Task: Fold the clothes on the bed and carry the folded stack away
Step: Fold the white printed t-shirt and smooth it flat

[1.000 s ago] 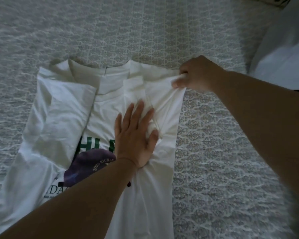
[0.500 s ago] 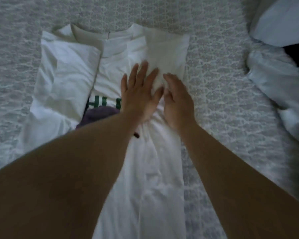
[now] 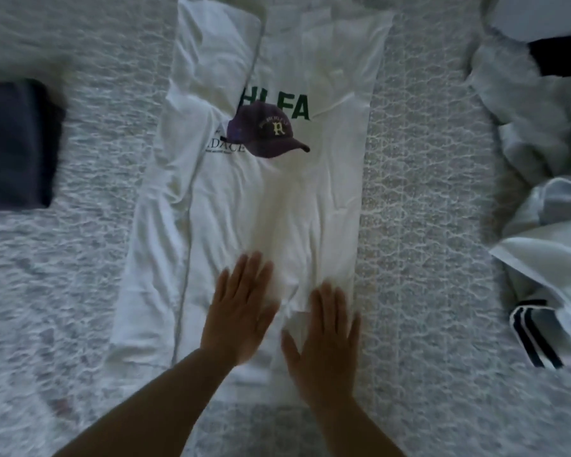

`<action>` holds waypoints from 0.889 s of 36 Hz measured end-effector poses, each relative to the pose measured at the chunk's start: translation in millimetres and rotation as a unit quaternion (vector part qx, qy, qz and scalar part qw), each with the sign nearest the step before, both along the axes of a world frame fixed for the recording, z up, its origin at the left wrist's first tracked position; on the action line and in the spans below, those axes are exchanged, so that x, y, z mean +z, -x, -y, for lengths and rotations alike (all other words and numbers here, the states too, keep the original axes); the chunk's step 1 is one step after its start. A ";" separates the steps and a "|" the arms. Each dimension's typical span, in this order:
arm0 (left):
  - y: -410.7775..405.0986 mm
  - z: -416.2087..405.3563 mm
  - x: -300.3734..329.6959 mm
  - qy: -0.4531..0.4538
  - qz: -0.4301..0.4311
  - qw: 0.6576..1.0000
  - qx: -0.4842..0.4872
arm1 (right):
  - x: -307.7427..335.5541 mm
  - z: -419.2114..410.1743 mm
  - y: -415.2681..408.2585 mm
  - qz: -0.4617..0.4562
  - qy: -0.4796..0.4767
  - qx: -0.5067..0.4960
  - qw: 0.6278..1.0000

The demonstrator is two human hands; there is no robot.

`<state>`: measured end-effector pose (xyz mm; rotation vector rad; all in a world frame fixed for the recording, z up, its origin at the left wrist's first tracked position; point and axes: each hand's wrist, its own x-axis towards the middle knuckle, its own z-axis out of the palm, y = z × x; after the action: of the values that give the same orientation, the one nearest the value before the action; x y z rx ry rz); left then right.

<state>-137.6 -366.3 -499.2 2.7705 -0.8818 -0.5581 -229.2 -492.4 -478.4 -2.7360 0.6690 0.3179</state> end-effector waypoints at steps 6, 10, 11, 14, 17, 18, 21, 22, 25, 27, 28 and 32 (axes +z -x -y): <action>70.3 -31.7 23.0 0.035 -0.062 0.997 0.000 | 14.5 -32.2 -3.2 -0.076 -0.006 -0.094 0.993; 78.4 -46.5 34.7 0.053 -0.078 0.996 -0.004 | 11.6 -29.0 -8.7 -0.160 -0.014 -0.073 0.984; 77.5 -50.9 37.5 0.059 -0.078 0.995 0.001 | 12.8 -28.4 -10.0 -0.167 -0.022 -0.071 0.983; 72.8 -65.1 44.5 0.071 -0.062 0.995 0.020 | 23.0 -29.1 -11.6 -0.190 -0.019 -0.057 0.980; 70.1 -87.1 47.6 0.057 -0.025 0.998 0.024 | 31.5 -27.9 -5.7 -0.206 0.036 -0.030 0.977; 69.8 -96.5 47.6 0.045 -0.015 0.999 0.025 | 33.7 -27.6 -3.8 -0.211 0.051 -0.028 0.976; 70.3 -125.8 45.3 0.014 -0.007 0.998 0.057 | 33.9 -32.4 0.4 -0.230 0.060 -0.012 0.971; 70.7 -133.1 44.5 0.008 -0.008 0.998 0.069 | 31.9 -35.1 1.7 -0.237 0.054 -0.001 0.970; 68.3 -144.8 41.7 0.004 -0.013 0.995 0.095 | 23.9 -43.4 7.7 -0.238 0.029 0.011 0.971; 64.7 -146.9 39.3 0.010 -0.017 0.993 0.116 | 20.9 -47.5 12.4 -0.212 0.034 0.008 0.977; 62.6 -146.6 38.2 0.013 -0.021 0.991 0.131 | 20.2 -49.3 15.2 -0.198 0.043 0.014 0.979; 50.4 -141.4 36.4 -0.011 -0.051 0.977 0.208 | 19.8 -53.2 24.6 -0.185 0.041 0.030 0.981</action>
<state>-187.9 -225.0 -462.8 2.7957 -0.2582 -0.6251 -253.8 -439.1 -458.6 -2.8054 0.7032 0.8447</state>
